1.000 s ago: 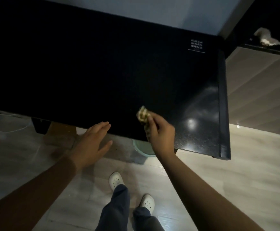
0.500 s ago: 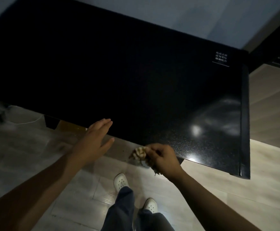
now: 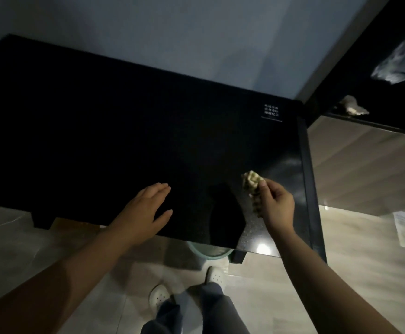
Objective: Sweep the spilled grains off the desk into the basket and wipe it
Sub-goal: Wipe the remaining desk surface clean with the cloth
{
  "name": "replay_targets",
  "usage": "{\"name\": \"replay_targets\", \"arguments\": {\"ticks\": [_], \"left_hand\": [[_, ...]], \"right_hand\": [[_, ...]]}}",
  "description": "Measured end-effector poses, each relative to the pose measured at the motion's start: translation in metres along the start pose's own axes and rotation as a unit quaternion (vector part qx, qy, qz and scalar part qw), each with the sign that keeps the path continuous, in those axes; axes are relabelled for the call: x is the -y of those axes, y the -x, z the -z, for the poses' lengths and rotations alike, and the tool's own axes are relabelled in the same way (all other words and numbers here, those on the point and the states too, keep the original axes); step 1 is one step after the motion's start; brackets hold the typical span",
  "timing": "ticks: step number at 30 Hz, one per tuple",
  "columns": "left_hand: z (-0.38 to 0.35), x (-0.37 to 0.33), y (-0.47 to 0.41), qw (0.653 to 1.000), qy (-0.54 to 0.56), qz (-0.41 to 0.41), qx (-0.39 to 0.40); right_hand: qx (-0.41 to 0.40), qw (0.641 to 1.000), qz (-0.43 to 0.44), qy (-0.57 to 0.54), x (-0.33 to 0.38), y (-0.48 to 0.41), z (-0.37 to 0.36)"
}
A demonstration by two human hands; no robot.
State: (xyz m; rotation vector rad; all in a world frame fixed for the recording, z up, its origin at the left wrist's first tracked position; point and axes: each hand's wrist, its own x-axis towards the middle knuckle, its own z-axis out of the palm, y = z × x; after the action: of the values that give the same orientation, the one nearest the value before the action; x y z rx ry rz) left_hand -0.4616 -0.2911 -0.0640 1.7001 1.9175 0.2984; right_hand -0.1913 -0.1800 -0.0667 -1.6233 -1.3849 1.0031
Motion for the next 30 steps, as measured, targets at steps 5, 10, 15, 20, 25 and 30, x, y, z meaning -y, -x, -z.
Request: {"name": "replay_targets", "arguments": {"ticks": [5,10,15,20,25,30], "left_hand": [[0.004,-0.019,-0.032,1.000,-0.008,-0.018,0.011],[0.005,-0.039,-0.071,1.000,-0.006,0.011,0.028],[0.005,-0.060,-0.125,0.997,-0.007,0.054,0.051],[0.001,-0.071,-0.181,0.996,-0.009,0.087,0.034],[-0.003,-0.074,-0.227,0.993,-0.006,0.120,0.018],[-0.008,-0.062,-0.248,0.992,-0.006,0.122,-0.020]], "right_hand": [[-0.023,0.999,0.014,0.017,-0.003,-0.039,0.013],[-0.020,0.999,0.023,0.038,-0.003,-0.099,0.011],[-0.013,0.998,0.049,0.042,0.007,-0.183,0.005],[-0.014,0.994,0.085,0.067,0.011,-0.280,-0.012],[-0.031,0.987,0.128,0.092,0.009,-0.361,-0.038],[-0.001,0.980,0.126,0.154,-0.006,-0.421,-0.075]]}}
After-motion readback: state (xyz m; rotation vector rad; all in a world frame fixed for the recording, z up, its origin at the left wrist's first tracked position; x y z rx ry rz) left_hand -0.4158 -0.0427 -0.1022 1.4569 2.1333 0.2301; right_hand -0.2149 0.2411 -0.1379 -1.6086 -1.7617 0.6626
